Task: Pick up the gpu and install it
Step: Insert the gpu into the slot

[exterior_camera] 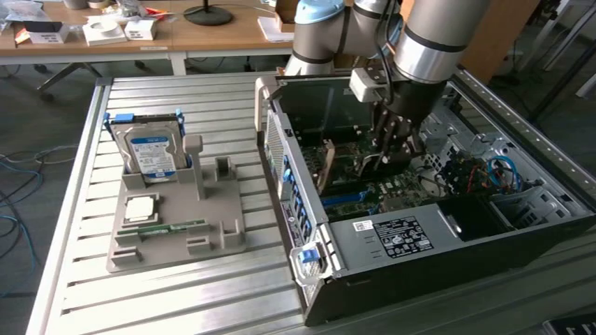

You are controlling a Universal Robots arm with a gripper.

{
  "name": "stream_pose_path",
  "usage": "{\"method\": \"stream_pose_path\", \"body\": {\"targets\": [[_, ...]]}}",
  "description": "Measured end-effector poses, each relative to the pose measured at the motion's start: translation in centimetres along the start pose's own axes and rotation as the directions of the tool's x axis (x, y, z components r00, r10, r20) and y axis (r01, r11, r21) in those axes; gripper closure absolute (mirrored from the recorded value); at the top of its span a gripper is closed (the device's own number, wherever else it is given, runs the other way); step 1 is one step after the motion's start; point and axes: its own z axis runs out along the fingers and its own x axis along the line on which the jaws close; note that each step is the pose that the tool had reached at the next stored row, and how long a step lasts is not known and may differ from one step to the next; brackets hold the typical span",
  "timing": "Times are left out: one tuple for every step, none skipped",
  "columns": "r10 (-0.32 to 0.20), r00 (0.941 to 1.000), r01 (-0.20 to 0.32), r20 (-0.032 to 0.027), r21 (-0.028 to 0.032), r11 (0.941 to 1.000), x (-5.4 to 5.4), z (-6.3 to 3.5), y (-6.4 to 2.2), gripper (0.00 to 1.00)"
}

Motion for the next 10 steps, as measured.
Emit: {"method": "stream_pose_path", "body": {"targets": [[0.000, 1.0000, 0.000, 0.0000, 0.0018, 1.0000, 0.0, 0.02, 0.19, 0.74], [0.000, 1.0000, 0.000, 0.0002, 0.0023, 1.0000, 0.0, 0.08, 0.30, 0.74], [0.000, 1.0000, 0.000, -0.0001, 0.0022, 1.0000, 0.0, 0.26, 0.34, 0.74], [0.000, 1.0000, 0.000, 0.0000, 0.0023, 1.0000, 0.0, 0.44, 0.34, 0.74], [0.000, 1.0000, 0.000, 0.0001, 0.0024, 1.0000, 0.0, 0.63, 0.35, 0.74], [0.000, 1.0000, 0.000, 0.0000, 0.0023, 1.0000, 0.0, 0.80, 0.38, 0.74], [0.000, 1.0000, 0.000, 0.0000, 0.0022, 1.0000, 0.1, 0.95, 0.41, 0.74], [0.000, 1.0000, 0.000, 0.0001, 0.0023, 1.0000, 0.1, 1.11, 0.43, 0.74], [0.000, 1.0000, 0.000, -0.0001, 0.0023, 1.0000, 0.1, 1.26, 0.46, 0.74], [0.000, 1.0000, 0.000, -0.0001, 0.0022, 1.0000, 0.1, 1.37, 0.47, 0.74]]}}
